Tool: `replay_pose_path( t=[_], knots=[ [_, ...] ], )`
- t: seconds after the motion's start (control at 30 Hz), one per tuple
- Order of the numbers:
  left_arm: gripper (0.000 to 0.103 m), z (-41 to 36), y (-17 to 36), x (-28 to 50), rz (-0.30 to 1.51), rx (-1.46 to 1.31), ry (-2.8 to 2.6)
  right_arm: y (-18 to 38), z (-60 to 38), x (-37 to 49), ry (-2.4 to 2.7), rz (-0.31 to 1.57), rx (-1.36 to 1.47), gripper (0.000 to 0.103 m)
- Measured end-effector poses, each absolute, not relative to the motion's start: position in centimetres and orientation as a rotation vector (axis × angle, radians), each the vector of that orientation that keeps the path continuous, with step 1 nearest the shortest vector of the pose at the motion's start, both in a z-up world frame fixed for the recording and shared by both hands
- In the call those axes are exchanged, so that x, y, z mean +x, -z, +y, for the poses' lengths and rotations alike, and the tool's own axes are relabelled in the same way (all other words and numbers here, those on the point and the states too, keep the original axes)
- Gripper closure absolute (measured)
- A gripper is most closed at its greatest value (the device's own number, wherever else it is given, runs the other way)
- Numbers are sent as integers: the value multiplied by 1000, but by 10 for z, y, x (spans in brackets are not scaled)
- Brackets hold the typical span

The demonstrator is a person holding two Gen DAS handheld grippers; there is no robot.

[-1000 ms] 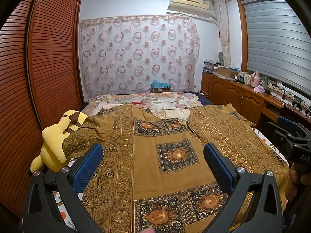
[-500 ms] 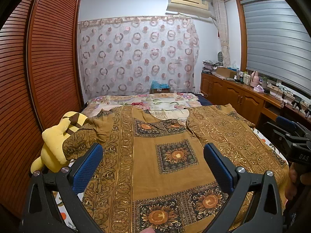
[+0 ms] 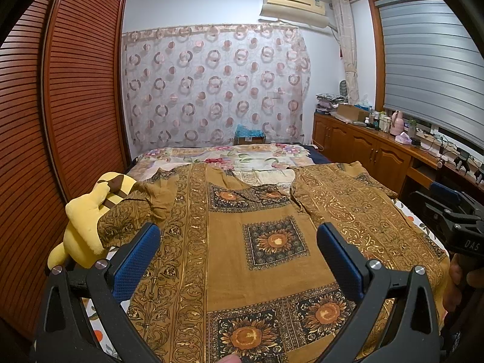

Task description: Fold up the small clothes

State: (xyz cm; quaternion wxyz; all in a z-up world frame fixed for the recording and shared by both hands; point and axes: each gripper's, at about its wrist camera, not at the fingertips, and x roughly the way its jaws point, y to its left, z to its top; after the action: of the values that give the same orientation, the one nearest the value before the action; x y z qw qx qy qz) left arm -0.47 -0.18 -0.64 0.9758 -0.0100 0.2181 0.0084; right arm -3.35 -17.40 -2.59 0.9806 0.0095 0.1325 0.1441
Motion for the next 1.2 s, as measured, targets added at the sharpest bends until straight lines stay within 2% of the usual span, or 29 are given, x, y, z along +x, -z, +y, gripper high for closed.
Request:
replay_pose_path(
  t=[0.23,1.0,1.2],
  knots=[
    [0,4,4,2,464,-22,-36,32,-171,-22,-323,288,9,0],
    [0,87,48,56,591,-4,-132,47,-150,50,-480,453,-67,1],
    [0,130,50,75,617,-33,-133,48,-143,60,-487,503,-94,1]
  ],
)
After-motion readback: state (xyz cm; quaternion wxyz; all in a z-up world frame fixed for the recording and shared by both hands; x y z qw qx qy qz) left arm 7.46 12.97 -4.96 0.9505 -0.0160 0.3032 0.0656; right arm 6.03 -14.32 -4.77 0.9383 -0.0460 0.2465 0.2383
